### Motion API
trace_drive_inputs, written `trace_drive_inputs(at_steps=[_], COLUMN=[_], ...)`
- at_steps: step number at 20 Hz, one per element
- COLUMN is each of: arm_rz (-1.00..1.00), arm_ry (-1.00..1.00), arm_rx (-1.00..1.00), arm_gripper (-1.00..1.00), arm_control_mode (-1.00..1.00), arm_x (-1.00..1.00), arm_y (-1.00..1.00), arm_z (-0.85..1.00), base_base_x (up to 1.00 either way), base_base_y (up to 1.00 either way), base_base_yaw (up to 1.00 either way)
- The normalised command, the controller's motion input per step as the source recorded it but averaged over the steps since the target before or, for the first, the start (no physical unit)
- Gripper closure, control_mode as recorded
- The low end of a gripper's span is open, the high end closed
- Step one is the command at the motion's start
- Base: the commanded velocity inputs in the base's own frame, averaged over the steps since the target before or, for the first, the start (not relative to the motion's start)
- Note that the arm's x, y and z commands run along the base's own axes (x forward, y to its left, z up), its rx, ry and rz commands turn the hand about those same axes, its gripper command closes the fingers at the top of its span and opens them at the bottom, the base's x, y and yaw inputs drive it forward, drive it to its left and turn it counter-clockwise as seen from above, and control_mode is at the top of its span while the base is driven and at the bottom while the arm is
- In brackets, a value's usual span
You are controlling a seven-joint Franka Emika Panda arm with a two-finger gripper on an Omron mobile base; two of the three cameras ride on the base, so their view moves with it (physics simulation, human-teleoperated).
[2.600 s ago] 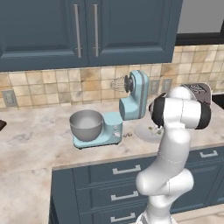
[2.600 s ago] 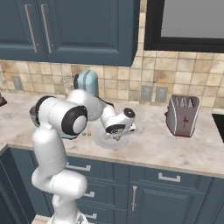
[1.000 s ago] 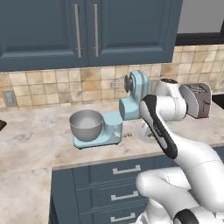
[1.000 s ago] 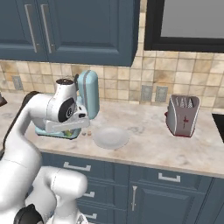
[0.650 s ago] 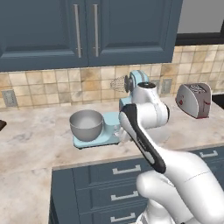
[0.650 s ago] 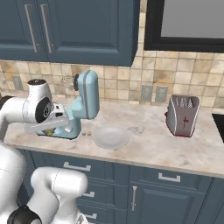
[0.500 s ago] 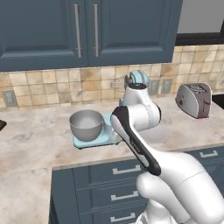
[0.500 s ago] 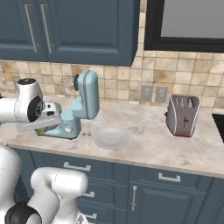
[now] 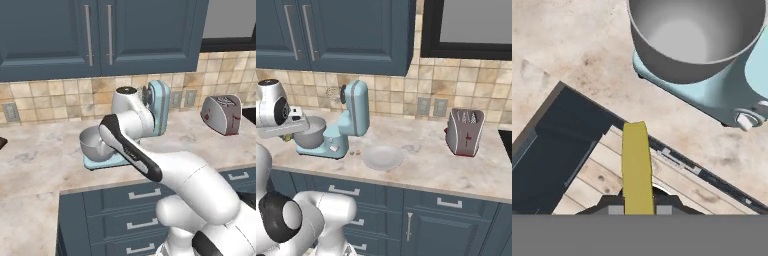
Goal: Add butter and sugar cubes to the stand mixer bowl and then turn on the stand mixer to begin making frosting.
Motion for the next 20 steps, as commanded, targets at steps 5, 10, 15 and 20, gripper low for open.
trace_drive_inputs(at_steps=[5,10,15,20], arm_rz=[0.0,0.0,0.0,0.0], arm_ry=[-0.05,-0.07,-0.03,-0.02], arm_rx=[0.0,-0.01,0.0,0.0], arm_gripper=[1.0,1.0,1.0,1.0], arm_control_mode=[-1.0,-1.0,-1.0,-1.0], arm_x=[0.7,0.62,0.37,0.12], arm_y=[0.4,0.26,0.06,0.0], arm_z=[0.01,0.0,-0.01,-0.17], base_base_x=[0.0,0.0,0.0,0.0], base_base_y=[0.0,0.0,0.0,0.0], base_base_yaw=[0.0,0.0,0.0,0.0])
